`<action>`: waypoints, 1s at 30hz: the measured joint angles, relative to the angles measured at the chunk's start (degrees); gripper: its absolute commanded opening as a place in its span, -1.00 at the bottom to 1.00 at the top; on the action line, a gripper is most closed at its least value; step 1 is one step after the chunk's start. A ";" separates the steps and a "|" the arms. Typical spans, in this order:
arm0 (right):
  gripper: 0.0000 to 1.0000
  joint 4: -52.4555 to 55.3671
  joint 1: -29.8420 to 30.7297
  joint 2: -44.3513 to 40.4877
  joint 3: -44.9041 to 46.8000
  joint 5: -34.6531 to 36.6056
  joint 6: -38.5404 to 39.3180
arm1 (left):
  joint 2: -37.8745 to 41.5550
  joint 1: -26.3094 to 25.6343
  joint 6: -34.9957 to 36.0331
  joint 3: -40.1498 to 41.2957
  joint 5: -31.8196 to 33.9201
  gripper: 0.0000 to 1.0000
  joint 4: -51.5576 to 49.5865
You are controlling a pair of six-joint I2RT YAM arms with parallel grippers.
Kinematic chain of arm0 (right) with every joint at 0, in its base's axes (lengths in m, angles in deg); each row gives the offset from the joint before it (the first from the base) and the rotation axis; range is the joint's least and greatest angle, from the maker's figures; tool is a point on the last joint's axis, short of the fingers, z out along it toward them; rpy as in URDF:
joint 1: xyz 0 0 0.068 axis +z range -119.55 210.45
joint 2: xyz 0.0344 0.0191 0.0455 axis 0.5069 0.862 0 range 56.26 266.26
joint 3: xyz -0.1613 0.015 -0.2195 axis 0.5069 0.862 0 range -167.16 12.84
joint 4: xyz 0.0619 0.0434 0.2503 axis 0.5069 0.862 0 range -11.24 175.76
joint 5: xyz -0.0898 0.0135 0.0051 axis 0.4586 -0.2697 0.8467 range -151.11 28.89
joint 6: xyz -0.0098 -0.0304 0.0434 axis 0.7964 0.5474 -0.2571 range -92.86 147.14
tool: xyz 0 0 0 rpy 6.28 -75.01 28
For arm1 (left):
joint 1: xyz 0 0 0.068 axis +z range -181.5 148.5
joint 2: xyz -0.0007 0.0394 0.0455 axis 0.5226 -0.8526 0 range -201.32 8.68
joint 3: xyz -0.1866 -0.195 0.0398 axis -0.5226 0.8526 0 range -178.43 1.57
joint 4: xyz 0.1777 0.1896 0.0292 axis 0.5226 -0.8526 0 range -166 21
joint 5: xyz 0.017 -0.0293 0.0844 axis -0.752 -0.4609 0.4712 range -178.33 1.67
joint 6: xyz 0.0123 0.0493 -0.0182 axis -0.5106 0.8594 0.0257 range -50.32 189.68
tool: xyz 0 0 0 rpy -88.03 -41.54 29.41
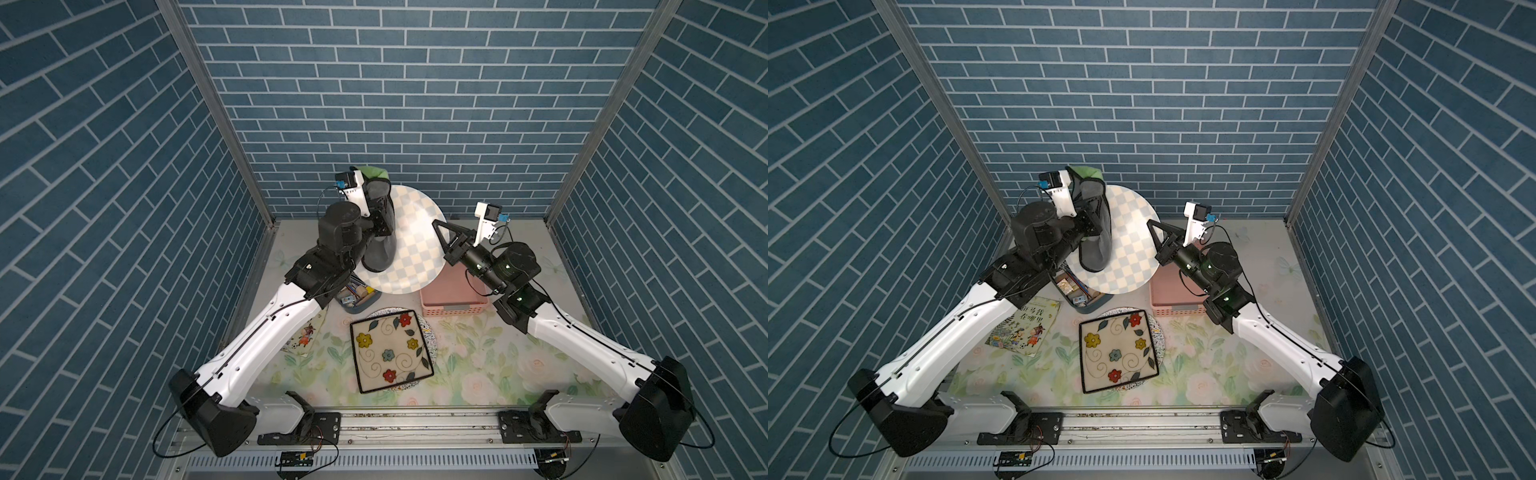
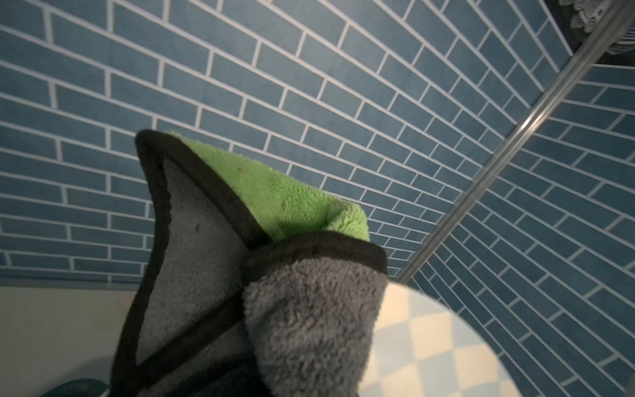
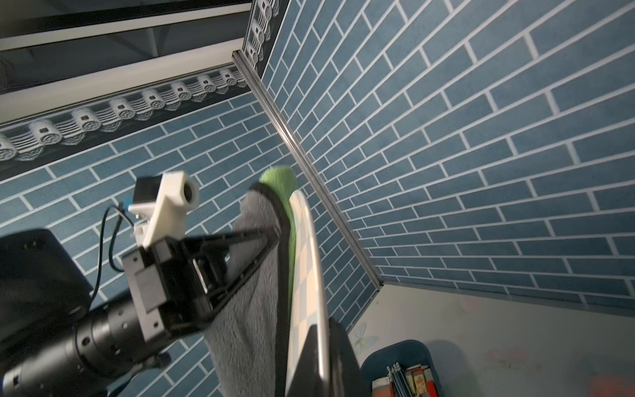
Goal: Wipe the wet plate dry
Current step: Wipe the plate with towel.
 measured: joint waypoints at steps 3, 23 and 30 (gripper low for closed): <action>-1.00 0.07 -1.70 -0.02 -0.13 -0.02 -2.10 | -4.87 -3.06 3.96 -4.66 -6.75 -1.00 -0.22; -1.00 -7.80 -9.14 2.54 -0.20 -3.41 -10.25 | -11.19 -12.81 6.32 -10.38 -11.21 -1.00 -10.75; -1.00 -6.54 -9.40 2.51 -0.33 -4.85 -10.91 | -7.67 -3.82 0.61 -9.27 -10.73 -1.00 -10.69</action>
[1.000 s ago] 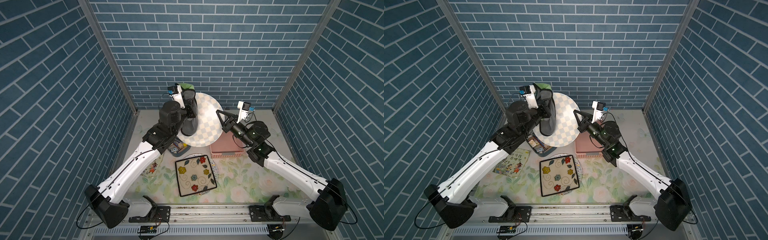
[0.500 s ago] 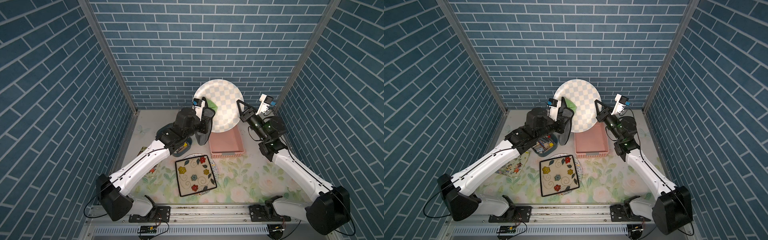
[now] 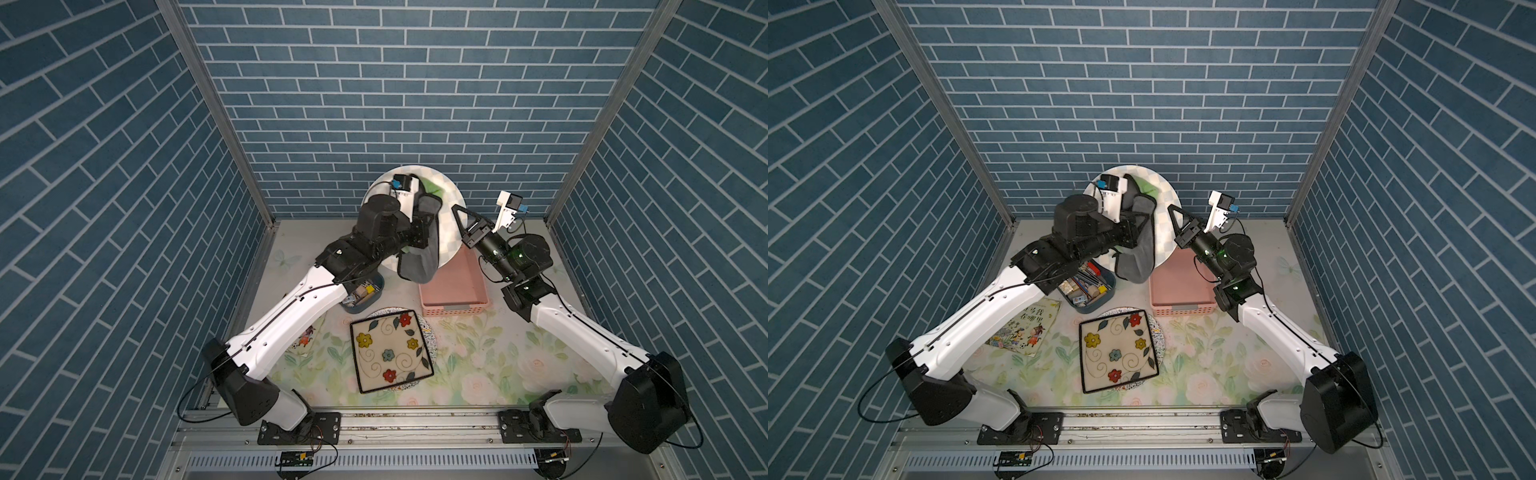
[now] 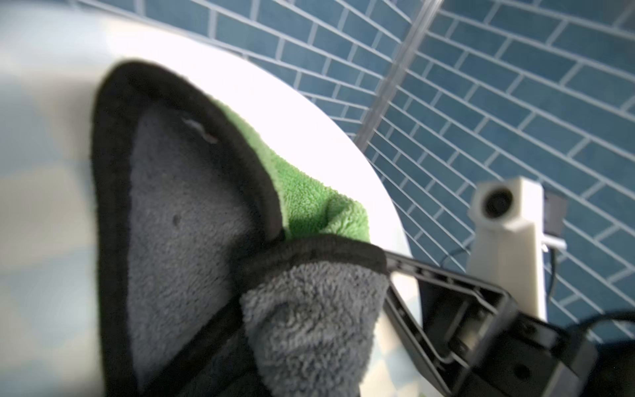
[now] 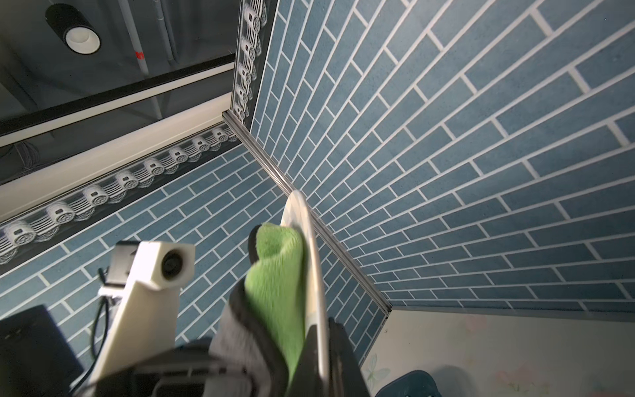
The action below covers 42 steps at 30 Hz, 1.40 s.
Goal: Wipe the wet plate dry
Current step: Wipe the plate with towel.
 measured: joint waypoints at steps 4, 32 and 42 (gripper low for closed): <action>-1.00 0.70 3.13 0.00 0.00 -0.11 0.37 | 1.38 2.34 -1.16 -0.55 1.55 -1.00 0.76; -1.00 -27.12 -5.88 -0.02 3.43 -9.46 -25.05 | -0.76 17.03 -73.94 19.54 -39.32 -1.00 79.14; -1.00 -37.24 -1.75 14.38 -18.82 -9.31 -32.11 | -4.96 6.40 -85.15 15.56 -33.94 -1.00 94.99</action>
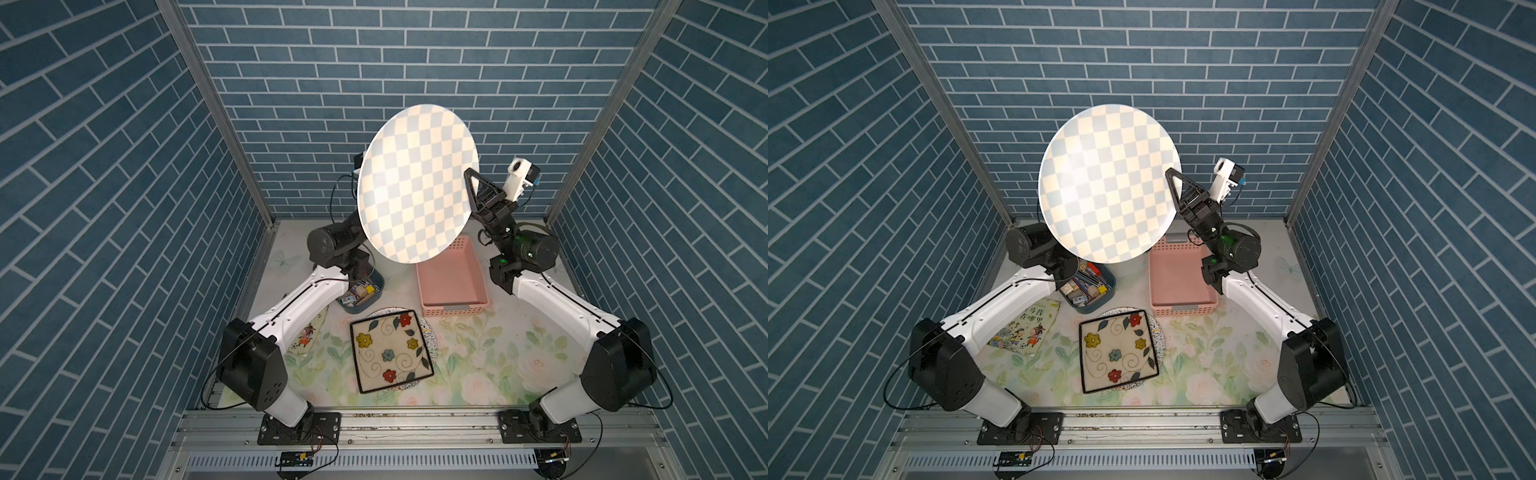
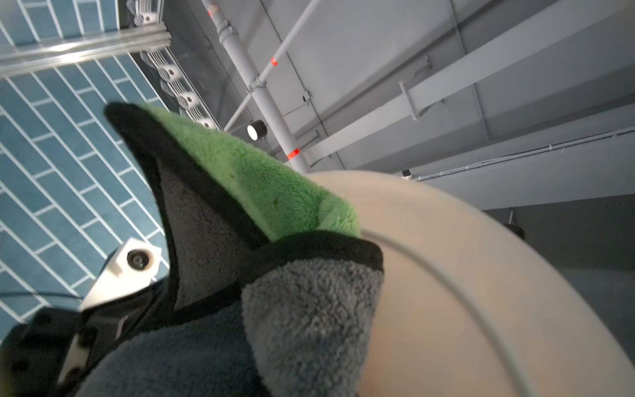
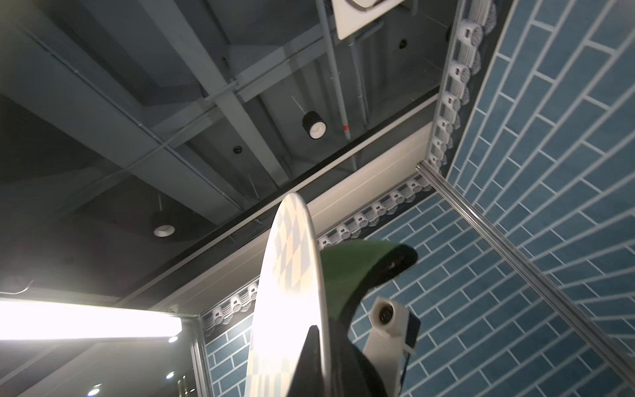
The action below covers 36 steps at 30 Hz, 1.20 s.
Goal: Wipe the wet plate dry
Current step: Wipe the plate with towel.
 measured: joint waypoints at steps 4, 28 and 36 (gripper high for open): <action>-1.00 0.42 -5.09 0.63 -4.61 0.85 -0.85 | -0.57 -1.01 -1.40 0.90 0.04 -1.00 1.97; -1.00 -5.84 -6.88 2.64 2.23 3.26 -3.48 | 3.02 1.68 -1.25 7.96 3.87 -1.00 3.63; -1.00 11.47 -15.15 -13.49 25.05 4.48 4.31 | 21.29 18.88 14.82 16.31 -0.96 -1.00 -19.30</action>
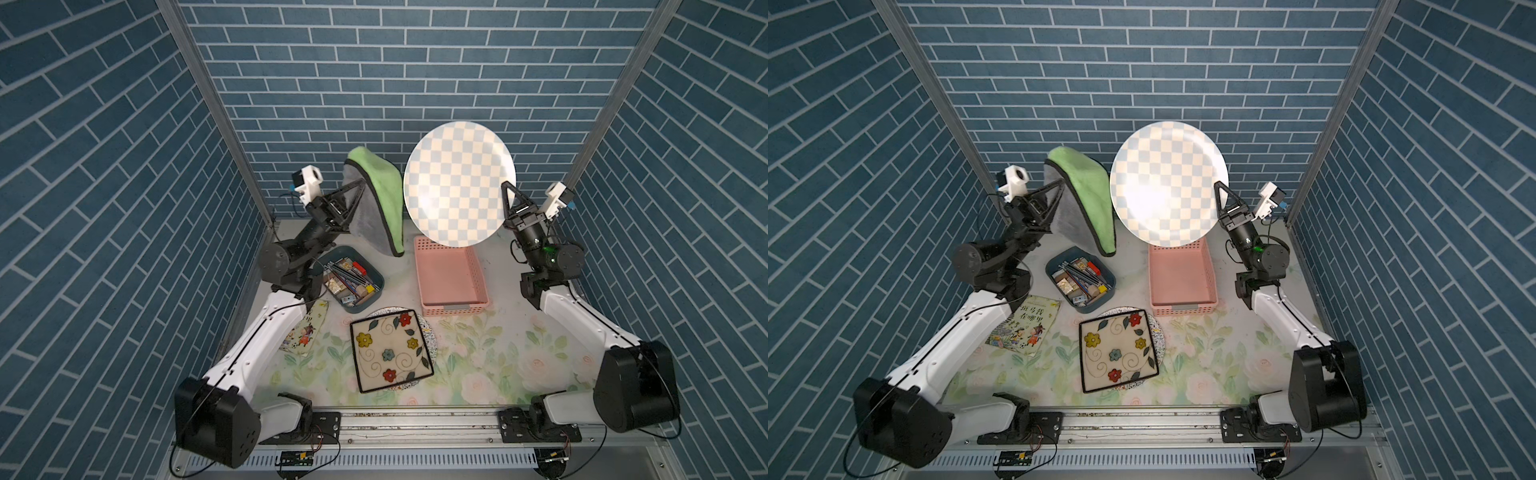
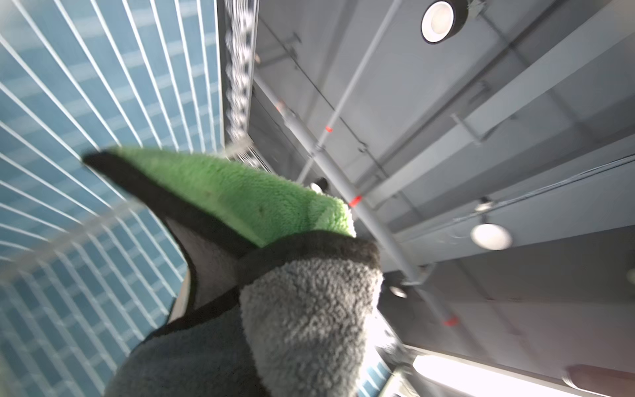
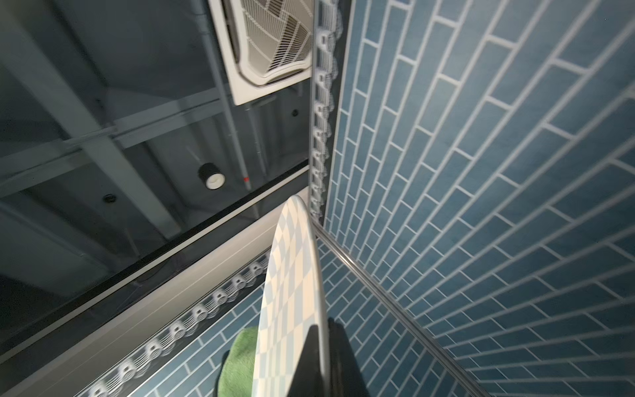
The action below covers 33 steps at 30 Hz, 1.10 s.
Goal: Wipe the wet plate dry
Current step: Wipe the plate with towel, then place the plate on the plate.
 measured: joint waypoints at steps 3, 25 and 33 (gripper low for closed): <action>-1.00 8.57 0.72 -8.15 8.44 0.35 4.94 | 4.02 2.80 13.70 -5.31 0.85 -1.00 -18.23; -1.00 40.09 34.40 -4.92 24.06 6.16 26.40 | 1.86 4.79 46.23 -9.70 11.02 -1.00 -58.25; -1.00 40.04 37.05 -0.11 23.80 11.76 27.36 | 3.41 4.79 46.49 -9.11 11.28 -1.00 -58.66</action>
